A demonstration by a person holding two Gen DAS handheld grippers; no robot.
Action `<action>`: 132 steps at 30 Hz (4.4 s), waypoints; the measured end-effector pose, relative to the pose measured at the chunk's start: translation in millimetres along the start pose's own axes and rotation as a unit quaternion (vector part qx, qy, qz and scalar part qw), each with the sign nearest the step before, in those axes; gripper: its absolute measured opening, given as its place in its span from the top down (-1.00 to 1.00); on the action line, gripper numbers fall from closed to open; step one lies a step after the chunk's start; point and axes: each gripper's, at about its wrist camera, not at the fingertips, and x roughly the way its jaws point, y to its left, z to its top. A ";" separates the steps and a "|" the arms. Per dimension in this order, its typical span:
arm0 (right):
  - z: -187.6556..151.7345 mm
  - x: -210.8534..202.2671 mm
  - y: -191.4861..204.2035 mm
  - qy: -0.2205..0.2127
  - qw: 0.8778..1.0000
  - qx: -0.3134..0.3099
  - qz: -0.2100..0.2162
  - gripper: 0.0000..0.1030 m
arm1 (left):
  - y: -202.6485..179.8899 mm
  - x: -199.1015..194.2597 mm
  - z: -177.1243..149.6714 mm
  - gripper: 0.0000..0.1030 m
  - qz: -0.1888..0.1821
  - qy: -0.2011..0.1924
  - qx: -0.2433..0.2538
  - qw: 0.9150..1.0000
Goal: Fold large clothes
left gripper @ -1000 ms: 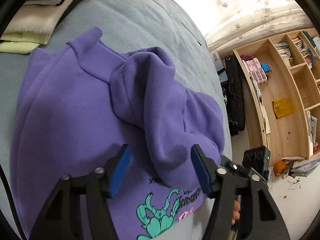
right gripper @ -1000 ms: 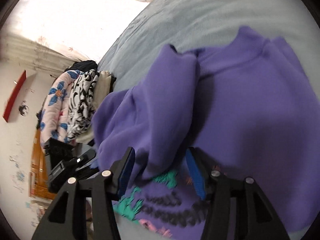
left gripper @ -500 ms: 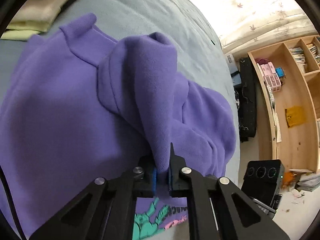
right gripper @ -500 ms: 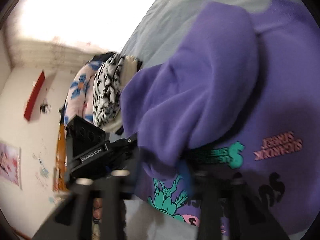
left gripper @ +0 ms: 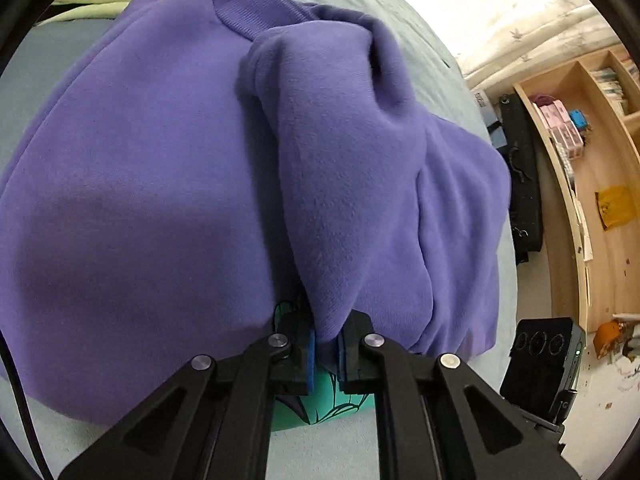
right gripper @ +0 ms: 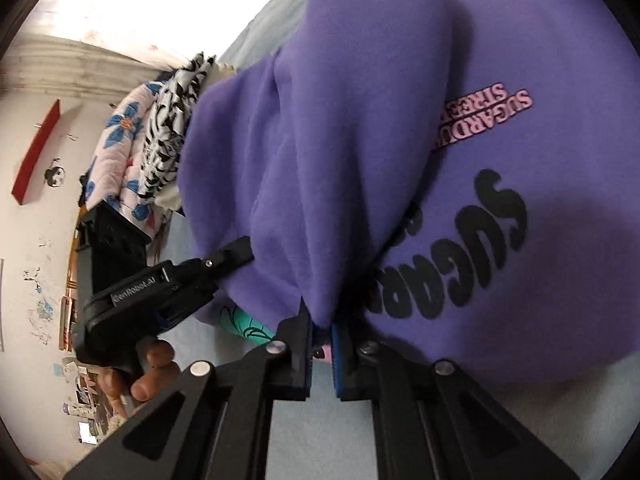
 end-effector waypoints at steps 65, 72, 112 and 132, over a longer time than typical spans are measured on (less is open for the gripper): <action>7.2 -75.6 42.2 -0.139 0.970 -0.069 -0.188 0.52 | -62.2 -72.3 -14.4 0.15 0.153 -0.113 0.111 0.975; -28.7 -134.7 106.3 -0.160 0.962 -0.133 -0.177 0.52 | -75.2 -128.9 -54.2 0.10 0.171 -0.120 0.124 0.970; -68.4 -61.8 121.0 -0.268 0.895 -0.259 -0.245 -0.14 | 67.5 -94.2 -78.7 -0.32 0.044 -0.124 -0.044 0.990; -4.4 -6.2 116.3 -0.228 0.904 -0.259 -0.253 0.64 | 55.3 -96.1 -4.9 0.53 0.037 -0.244 -0.027 0.969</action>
